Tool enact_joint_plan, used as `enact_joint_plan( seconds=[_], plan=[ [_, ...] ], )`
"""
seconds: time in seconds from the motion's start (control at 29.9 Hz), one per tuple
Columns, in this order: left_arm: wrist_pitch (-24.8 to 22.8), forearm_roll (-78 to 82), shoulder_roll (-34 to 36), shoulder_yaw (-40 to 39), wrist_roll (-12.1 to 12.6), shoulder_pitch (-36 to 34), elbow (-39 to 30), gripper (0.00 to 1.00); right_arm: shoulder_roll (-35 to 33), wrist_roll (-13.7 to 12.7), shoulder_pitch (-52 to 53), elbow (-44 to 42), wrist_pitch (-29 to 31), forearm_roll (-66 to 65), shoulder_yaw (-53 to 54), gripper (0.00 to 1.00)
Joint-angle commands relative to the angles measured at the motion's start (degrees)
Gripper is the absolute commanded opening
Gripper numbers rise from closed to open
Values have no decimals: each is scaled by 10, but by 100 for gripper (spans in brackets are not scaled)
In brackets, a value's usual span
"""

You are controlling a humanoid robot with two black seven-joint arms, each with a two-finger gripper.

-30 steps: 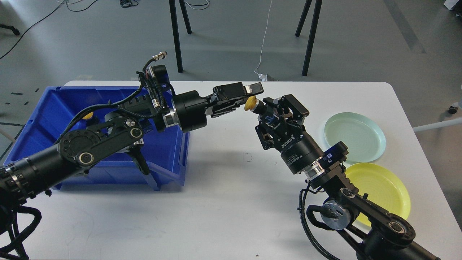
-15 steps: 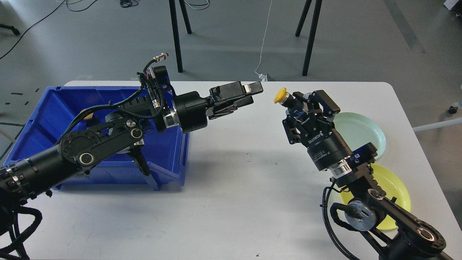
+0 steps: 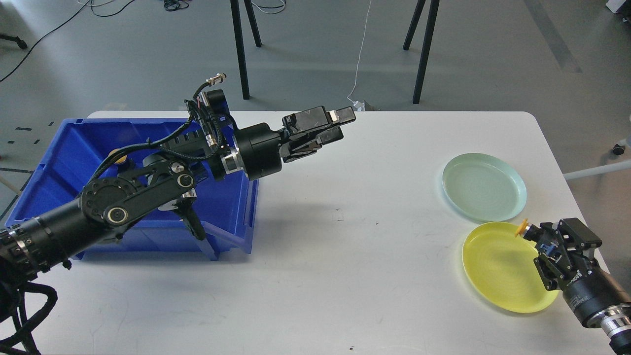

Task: Pass button and place on color plate
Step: 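Move the right gripper over the yellow plate and release the button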

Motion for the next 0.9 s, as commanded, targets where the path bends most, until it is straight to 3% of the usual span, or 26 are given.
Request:
enact_joint_plan(
  seconds=[0.0,0.1,0.27,0.87],
  plan=[
    [-1,0,0,0,0,0,0,85,0,0,-4,-32,0,0,-3,1],
    [-1,-1,0,0,0,0,0,85,3,0,-1,-47,0,1,-4,7],
    [0,-1,0,0,0,0,0,85,6,0,-1,-48,0,2,-5,28],
    [0,-1,0,0,0,3,-1,85,17,0,1,-47,-1,5,-5,48]
  ],
)
